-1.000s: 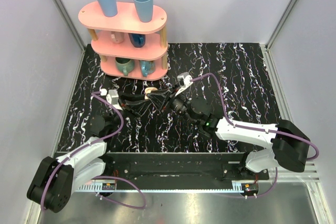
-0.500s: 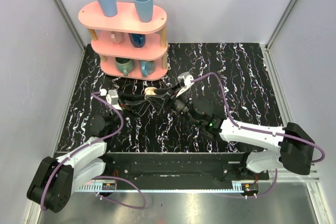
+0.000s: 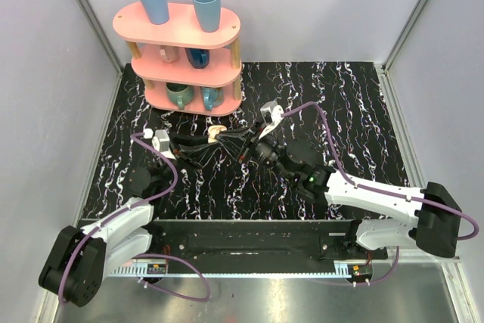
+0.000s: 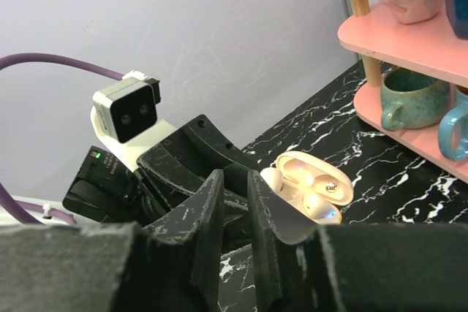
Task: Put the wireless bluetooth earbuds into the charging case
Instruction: Place the earbud in the charging case.
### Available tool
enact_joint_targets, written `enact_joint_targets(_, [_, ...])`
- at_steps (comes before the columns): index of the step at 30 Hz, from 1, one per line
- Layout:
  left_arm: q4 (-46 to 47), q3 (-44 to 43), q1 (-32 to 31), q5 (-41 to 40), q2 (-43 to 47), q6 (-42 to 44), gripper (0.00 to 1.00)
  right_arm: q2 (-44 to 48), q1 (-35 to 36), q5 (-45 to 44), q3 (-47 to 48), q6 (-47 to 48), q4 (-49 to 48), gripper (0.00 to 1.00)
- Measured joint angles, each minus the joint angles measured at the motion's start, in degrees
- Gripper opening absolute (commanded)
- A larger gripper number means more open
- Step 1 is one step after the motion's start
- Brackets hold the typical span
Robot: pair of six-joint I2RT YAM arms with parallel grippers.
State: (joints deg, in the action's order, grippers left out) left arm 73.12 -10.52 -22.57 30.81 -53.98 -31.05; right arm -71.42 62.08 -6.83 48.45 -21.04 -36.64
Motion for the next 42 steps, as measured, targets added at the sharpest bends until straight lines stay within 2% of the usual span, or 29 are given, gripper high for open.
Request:
enact_joint_targets(2, [0.02, 0.00, 0.00, 0.00, 0.00, 0.00, 0.00, 0.00, 0.00, 0.48, 0.37, -0.15, 0.61, 0.18])
enact_joint_targets(5, [0.04, 0.00, 0.00, 0.00, 0.00, 0.00, 0.00, -0.15, 0.00, 0.94, 0.98, -0.66, 1.36, 0.13])
enact_joint_targets(9, [0.02, 0.00, 0.00, 0.00, 0.09, 0.00, 0.00, -1.66, 0.00, 1.49, 1.68, -1.64, 1.64, 0.12])
enact_joint_targets(34, [-0.39, 0.09, 0.02, -0.04, 0.74, -0.02, 0.00, -4.26, 0.02, -0.37, 2.62, -1.90, 3.54, 0.14])
enact_joint_targets(42, [-0.74, 0.09, 0.04, -0.11, 0.94, -0.02, 0.00, -4.59, -0.07, -3.61, 2.64, -1.66, 4.85, 0.14])
